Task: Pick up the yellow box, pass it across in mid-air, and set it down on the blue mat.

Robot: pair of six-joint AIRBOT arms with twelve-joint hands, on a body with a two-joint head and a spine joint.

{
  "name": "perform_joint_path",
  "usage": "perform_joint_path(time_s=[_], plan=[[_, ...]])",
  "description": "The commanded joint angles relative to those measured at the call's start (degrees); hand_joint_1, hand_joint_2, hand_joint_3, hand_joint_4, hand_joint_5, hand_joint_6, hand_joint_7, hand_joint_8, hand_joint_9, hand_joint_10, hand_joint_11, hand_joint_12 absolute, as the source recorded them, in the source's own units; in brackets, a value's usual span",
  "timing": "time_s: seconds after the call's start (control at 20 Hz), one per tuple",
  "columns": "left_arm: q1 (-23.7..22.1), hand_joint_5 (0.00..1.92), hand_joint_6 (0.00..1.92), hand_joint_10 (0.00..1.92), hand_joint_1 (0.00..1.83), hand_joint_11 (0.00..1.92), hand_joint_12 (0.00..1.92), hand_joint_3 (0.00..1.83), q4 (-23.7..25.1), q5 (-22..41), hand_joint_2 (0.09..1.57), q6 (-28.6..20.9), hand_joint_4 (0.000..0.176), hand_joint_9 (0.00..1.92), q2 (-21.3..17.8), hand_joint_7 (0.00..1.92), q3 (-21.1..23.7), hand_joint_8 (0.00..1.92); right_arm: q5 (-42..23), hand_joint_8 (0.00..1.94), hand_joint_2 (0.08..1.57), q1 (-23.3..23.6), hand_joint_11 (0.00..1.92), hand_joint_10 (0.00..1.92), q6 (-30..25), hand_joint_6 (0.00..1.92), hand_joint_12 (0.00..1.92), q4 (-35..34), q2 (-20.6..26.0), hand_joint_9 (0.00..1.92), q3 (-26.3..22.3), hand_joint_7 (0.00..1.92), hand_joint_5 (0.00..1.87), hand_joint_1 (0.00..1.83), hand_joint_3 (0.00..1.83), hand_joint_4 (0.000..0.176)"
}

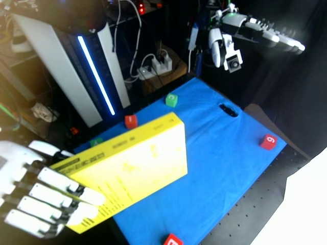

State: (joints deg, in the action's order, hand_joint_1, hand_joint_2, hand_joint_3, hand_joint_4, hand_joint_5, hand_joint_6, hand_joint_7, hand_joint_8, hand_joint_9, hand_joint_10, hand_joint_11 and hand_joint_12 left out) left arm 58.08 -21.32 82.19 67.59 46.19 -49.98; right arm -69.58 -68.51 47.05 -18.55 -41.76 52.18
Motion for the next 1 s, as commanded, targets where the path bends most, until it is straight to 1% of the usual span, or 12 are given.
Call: perform_joint_path(time_s=[0.0,0.05,0.1,0.2,0.3,0.35,0.45,0.55,0.65,0.7,0.8,0.95], plan=[[-0.5,0.01,0.00,0.00,0.40,0.00,0.00,0.00,0.7,7.0,1.23,-0.1,0.176,0.00,0.1,0.00,-0.2,0.00,-7.5,0.00,1.28,0.8,0.00,0.29,-0.3,0.01,1.04,-0.7,0.3,0.12,0.5,0.04,0.02,0.59,0.00,0.000],[-0.5,0.00,0.00,0.00,0.40,0.00,0.00,0.00,0.7,7.0,1.23,-0.1,0.174,0.00,0.1,0.00,-0.2,0.00,-7.5,0.00,1.27,1.0,0.00,0.18,-0.3,0.00,0.75,-0.5,0.3,0.06,0.6,0.01,0.00,0.56,0.00,0.016],[-0.5,0.01,0.00,0.00,0.42,0.00,0.00,0.00,0.7,7.0,1.23,-0.1,0.176,0.00,0.1,0.00,-0.2,0.00,-7.5,0.00,1.23,1.4,0.00,0.01,-0.3,0.00,0.35,-0.1,0.5,0.00,1.0,0.00,0.00,0.52,0.00,0.099],[-0.5,0.00,0.00,0.00,0.42,0.00,0.00,0.00,0.7,7.0,1.23,-0.1,0.176,0.00,0.2,0.00,-0.2,0.00,-7.4,0.00,1.22,1.8,0.00,0.00,-0.3,0.00,0.18,0.2,0.7,0.00,1.2,0.00,0.00,0.49,0.00,0.103],[-0.5,0.00,0.00,0.00,0.40,0.00,0.00,0.00,0.7,7.0,1.23,-0.1,0.176,0.00,0.3,0.00,-0.3,0.00,-7.3,0.00,1.18,2.4,0.00,0.00,-0.3,0.00,0.02,0.7,0.9,0.00,1.4,0.00,0.00,0.46,0.00,0.071],[-0.5,0.00,0.00,0.00,0.36,0.00,0.00,0.00,0.7,7.0,1.23,-0.1,0.176,0.00,0.3,0.00,-0.3,0.00,-7.4,0.00,1.17,2.7,0.00,0.00,-0.3,0.00,0.00,0.8,1.0,0.00,1.5,0.00,0.00,0.45,0.00,0.102],[-0.5,0.00,0.00,0.00,0.37,0.01,0.00,0.00,0.7,7.0,1.23,-0.1,0.176,0.00,0.4,0.00,-0.3,0.00,-7.4,0.00,1.16,2.8,0.02,0.00,-0.3,0.00,0.01,0.8,1.1,0.00,1.6,0.00,0.00,0.45,0.00,0.101],[-0.5,0.00,0.00,0.00,0.35,0.01,0.01,0.00,0.7,7.0,1.22,-0.1,0.176,0.00,0.4,0.00,-0.3,0.00,-7.4,0.00,1.17,2.8,0.04,0.00,-0.3,0.00,0.03,0.8,1.1,0.00,1.6,0.00,0.00,0.47,0.00,0.068],[-0.5,0.00,0.00,0.00,0.35,0.00,0.00,0.00,0.7,7.1,1.22,-0.1,0.176,0.00,0.5,0.00,-0.3,0.00,-7.4,0.00,1.18,2.9,0.01,0.00,-0.3,0.00,0.02,0.9,1.2,0.00,1.6,0.00,0.00,0.49,0.00,0.073],[-0.5,0.00,0.00,0.00,0.35,0.00,0.00,0.00,0.6,7.1,1.22,-0.1,0.176,0.00,0.5,0.00,-0.3,0.00,-7.4,0.00,1.19,3.0,0.01,0.00,-0.3,0.00,0.03,1.1,1.4,0.00,1.6,0.00,0.00,0.47,0.00,0.116],[-0.5,0.00,0.00,0.00,0.34,0.00,0.00,0.00,0.6,7.2,1.22,-0.1,0.176,0.00,0.5,0.00,-0.3,0.00,-7.5,0.00,1.19,3.5,0.00,0.00,-0.3,0.00,0.57,1.8,1.8,0.00,1.6,0.00,0.00,0.47,0.00,0.108],[-0.5,0.00,0.00,0.00,0.34,0.00,0.00,0.00,0.7,7.7,1.22,-0.1,0.176,0.00,0.5,0.00,-0.3,0.00,-7.8,0.00,1.19,4.3,0.00,0.00,-0.3,0.00,0.60,2.8,2.4,0.00,1.4,0.00,0.00,0.43,0.00,0.074]])
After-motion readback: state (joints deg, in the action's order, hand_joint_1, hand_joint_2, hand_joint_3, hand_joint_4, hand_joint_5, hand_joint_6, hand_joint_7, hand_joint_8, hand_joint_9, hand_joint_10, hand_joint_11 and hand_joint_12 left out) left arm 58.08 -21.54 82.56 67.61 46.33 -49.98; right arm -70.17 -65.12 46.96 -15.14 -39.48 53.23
